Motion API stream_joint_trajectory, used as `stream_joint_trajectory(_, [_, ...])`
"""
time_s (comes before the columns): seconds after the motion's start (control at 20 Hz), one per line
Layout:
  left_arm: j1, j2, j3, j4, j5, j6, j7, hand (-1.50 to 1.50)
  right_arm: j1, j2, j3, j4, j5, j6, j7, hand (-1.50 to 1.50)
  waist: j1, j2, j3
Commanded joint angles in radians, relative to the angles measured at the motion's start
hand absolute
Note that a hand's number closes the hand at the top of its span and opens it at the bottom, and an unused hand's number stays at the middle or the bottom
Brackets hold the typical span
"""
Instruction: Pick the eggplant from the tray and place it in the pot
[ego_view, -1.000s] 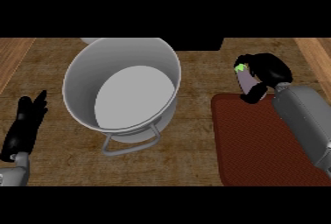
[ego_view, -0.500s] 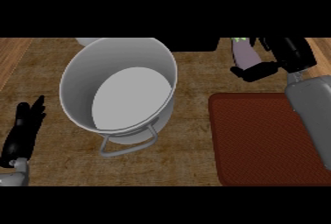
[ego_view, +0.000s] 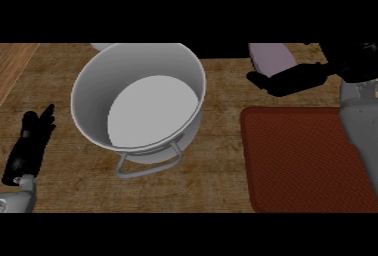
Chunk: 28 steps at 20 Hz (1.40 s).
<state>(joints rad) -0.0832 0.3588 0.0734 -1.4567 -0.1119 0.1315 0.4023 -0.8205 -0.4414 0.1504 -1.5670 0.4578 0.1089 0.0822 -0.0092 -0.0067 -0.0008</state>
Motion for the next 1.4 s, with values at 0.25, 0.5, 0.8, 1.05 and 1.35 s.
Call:
stream_joint_trajectory(0.25, [-0.056,-0.013,-0.002,0.003,-0.023,-0.007,0.030,0.00,-0.246,0.190,0.079,0.098,0.043,0.109,0.286,1.50,0.021,0.007,0.000])
stream_joint_trajectory(0.5, [0.024,-0.041,-0.003,-0.015,-0.021,-0.012,-0.028,0.00,-0.305,0.302,0.110,0.206,0.077,0.112,0.317,1.50,0.026,0.007,0.000])
stream_joint_trajectory(0.8, [-0.041,-0.031,0.014,0.069,-0.045,-0.010,-0.040,0.00,-0.333,0.428,0.168,0.353,0.120,0.123,0.325,1.50,0.018,0.009,0.000])
stream_joint_trajectory(1.05, [-0.087,-0.023,0.013,0.077,-0.038,-0.036,-0.009,0.00,-0.324,0.440,0.240,0.563,0.015,0.007,0.311,1.50,0.042,0.016,-0.001])
stream_joint_trajectory(1.35, [-0.055,-0.032,0.003,-0.001,-0.028,-0.058,0.021,0.00,-0.384,0.441,0.278,0.721,-0.184,-0.122,0.219,-1.50,0.064,0.016,0.000])
